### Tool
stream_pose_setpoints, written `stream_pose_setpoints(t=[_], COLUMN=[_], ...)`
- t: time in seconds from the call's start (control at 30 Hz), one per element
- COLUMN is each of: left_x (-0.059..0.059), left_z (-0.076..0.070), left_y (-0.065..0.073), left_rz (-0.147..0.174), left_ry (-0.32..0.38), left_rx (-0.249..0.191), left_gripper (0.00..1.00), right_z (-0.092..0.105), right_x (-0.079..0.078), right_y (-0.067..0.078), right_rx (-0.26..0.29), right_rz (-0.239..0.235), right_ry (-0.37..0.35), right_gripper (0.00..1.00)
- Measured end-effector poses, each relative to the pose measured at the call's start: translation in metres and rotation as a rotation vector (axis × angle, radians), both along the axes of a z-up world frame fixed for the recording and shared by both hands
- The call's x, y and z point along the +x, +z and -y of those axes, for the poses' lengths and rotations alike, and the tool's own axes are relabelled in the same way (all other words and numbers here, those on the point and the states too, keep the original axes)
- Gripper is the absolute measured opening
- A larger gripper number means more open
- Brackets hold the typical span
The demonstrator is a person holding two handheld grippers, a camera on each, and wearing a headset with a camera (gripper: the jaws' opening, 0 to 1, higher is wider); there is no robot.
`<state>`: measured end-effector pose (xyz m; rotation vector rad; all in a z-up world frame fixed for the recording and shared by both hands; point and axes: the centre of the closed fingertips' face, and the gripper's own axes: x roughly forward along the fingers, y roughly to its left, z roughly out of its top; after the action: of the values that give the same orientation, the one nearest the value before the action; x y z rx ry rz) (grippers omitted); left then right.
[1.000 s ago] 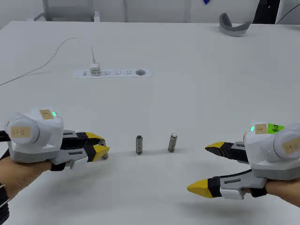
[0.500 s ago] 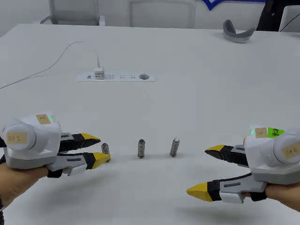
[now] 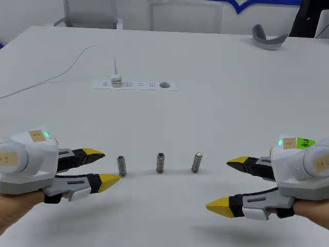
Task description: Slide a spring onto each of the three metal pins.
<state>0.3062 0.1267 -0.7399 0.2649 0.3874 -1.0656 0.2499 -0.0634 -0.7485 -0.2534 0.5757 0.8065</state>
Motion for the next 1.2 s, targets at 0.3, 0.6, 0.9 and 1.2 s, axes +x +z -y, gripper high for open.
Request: stream_pose_setpoints(t=[0.3,0.6,0.9,1.2], left_x=[-0.015,-0.031,-0.038,-0.043], left_z=[-0.007,-0.016,-0.023,-0.026], left_y=[0.005,-0.005,-0.011,-0.013], left_rz=[0.005,-0.022,-0.044,-0.056], left_ry=[0.013,0.034,0.062,0.088], left_rx=[-0.011,-0.015,-0.022,-0.040], left_gripper=[0.45,0.48,0.51,0.55], right_z=[0.003,0.003,0.004,0.002], right_x=[0.002,0.002,0.002,0.000], right_y=[0.004,0.007,0.009,0.009], right_rx=[0.002,0.006,0.011,0.018], right_rz=[0.016,0.031,0.038,0.043], right_ry=[-0.002,0.005,0.004,0.003], right_gripper=[0.71,0.71,0.72,0.72])
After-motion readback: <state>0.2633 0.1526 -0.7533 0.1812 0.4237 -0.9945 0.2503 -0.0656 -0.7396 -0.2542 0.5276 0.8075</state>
